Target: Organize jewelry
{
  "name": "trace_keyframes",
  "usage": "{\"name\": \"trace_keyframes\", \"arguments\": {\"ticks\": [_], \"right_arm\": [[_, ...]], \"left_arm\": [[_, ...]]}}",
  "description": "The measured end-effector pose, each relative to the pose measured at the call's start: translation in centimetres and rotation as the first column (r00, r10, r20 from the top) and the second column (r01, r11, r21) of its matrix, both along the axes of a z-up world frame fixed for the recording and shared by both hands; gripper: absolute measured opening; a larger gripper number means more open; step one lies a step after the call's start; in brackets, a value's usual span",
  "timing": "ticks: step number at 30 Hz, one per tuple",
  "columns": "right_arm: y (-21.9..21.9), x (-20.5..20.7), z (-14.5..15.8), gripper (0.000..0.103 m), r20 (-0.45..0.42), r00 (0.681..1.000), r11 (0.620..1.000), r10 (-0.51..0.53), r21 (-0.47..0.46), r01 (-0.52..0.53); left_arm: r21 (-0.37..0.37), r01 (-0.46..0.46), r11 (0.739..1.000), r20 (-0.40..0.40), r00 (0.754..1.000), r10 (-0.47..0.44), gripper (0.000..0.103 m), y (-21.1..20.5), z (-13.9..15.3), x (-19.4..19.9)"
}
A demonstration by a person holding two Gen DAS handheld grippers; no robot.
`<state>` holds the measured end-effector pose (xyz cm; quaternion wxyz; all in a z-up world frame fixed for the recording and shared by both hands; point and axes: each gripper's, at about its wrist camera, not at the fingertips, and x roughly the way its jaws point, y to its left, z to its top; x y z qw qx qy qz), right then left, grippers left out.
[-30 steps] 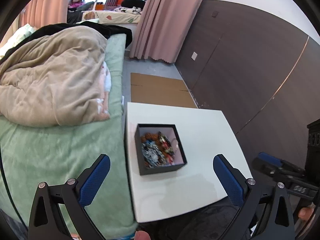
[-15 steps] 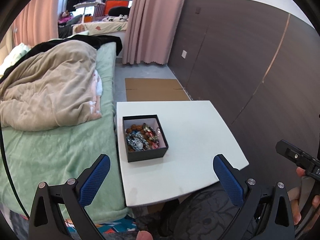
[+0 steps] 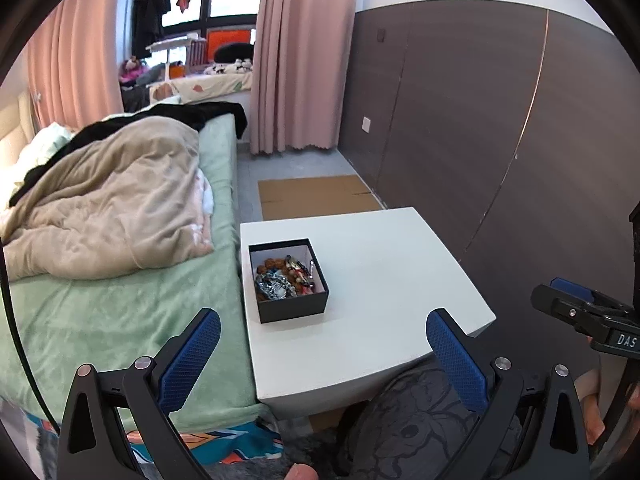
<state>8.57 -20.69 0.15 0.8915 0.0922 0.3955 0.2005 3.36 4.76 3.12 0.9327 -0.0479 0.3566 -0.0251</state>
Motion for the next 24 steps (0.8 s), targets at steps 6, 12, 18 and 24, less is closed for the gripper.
{"name": "trace_keyframes", "arguments": {"ticks": [6,12,18,24], "right_arm": [[0.1,-0.2,0.3,0.102,-0.002,1.000,1.000,0.006,0.004,-0.006],[0.2,-0.5,0.6,0.102,-0.003,1.000,1.000,0.000,0.002,0.000],[0.4,-0.5,0.8,0.102,-0.005,1.000,1.000,-0.003,-0.003,0.003],[0.3,-0.6,0.9,0.102,0.000,1.000,1.000,-0.008,-0.005,0.008]], "left_arm": [[0.010,-0.013,1.000,0.016,1.000,0.013,0.102,0.1,0.5,-0.6],[0.023,-0.007,1.000,0.032,0.999,0.006,0.102,-0.2,0.8,-1.2],[0.026,-0.002,1.000,0.041,0.999,0.001,0.102,-0.6,1.0,-1.7],[0.028,0.000,1.000,0.050,0.999,-0.002,0.102,-0.7,1.2,-1.9]]}}
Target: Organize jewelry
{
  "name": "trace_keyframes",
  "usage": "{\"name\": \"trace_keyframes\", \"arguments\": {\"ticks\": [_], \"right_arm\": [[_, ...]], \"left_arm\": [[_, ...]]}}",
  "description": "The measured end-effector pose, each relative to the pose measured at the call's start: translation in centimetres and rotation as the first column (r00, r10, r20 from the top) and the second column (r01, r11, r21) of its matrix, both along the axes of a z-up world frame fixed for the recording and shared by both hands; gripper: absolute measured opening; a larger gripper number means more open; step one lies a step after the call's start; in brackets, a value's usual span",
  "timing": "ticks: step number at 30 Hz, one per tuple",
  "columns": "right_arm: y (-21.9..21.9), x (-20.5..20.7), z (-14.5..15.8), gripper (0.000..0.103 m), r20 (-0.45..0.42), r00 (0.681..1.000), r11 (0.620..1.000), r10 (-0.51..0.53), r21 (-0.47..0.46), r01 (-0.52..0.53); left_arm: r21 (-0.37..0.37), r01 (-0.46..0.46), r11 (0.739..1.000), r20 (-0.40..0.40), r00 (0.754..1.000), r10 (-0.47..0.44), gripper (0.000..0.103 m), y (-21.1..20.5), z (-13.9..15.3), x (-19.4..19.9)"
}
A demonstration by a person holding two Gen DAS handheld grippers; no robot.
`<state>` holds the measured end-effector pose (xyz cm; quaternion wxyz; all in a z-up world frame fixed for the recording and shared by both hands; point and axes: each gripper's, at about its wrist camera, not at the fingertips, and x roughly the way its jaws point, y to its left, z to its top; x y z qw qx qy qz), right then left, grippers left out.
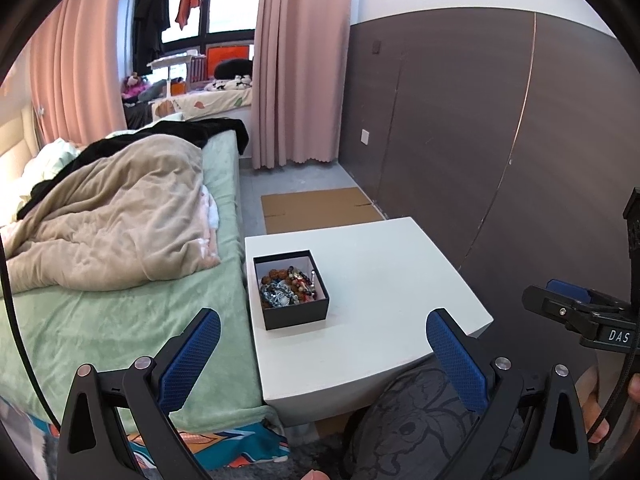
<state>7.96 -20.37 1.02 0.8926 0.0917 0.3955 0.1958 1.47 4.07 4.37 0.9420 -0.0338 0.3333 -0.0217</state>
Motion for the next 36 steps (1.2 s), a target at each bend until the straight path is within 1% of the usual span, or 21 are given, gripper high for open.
{"name": "trace_keyframes", "arguments": {"ticks": [20,28,36], "right_arm": [[-0.4,-0.6,0.2,0.102,0.008,1.000,1.000,-0.006,0.022,0.006],[-0.3,-1.6,1.4,0.102,0.026,1.000,0.999,0.006,0.034,-0.007],[-0.1,-2.0,1.8,0.102,0.031,0.999,1.000,0.010,0.028,-0.011]], "left_arm": [[0.014,0.006,1.000,0.014,1.000,-0.006,0.102,-0.5,0.6,-0.8],[0.012,0.010,1.000,0.019,1.000,-0.010,0.102,-0.6,1.1,-1.1],[0.018,0.018,1.000,0.030,0.999,-0.018,0.102,-0.9,1.5,-1.7]]}}
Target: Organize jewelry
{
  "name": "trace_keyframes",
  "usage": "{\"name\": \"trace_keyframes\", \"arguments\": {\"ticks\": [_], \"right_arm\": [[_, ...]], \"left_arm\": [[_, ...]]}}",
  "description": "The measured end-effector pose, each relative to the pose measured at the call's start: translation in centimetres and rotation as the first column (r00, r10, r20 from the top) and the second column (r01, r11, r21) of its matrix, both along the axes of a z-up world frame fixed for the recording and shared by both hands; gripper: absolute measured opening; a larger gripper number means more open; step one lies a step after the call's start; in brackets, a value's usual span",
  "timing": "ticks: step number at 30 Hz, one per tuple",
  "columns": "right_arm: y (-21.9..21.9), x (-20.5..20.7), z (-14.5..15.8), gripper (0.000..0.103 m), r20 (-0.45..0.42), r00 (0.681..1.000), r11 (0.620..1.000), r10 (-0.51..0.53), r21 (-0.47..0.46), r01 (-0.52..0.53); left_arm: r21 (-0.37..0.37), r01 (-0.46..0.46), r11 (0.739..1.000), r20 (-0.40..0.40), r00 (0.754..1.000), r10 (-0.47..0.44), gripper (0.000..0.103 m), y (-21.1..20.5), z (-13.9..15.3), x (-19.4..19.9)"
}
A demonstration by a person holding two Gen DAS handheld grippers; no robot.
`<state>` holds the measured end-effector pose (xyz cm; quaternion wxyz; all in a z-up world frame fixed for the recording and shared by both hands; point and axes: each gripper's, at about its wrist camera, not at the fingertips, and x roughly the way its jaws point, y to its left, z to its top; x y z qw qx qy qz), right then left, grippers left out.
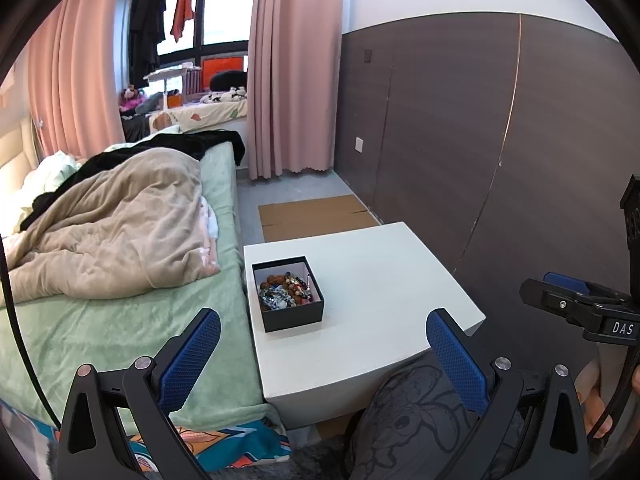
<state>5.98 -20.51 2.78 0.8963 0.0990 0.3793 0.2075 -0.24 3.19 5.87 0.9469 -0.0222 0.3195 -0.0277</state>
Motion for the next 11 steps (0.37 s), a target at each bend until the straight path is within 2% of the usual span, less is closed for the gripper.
{"name": "trace_keyframes", "arguments": {"ticks": [11], "right_arm": [[0.19,-0.18,0.13,0.102,0.003,1.000,1.000,-0.001,-0.003,0.002]], "left_arm": [[0.008,-0.002,1.000,0.016,1.000,0.002,0.102,0.14,0.28,-0.57]]}}
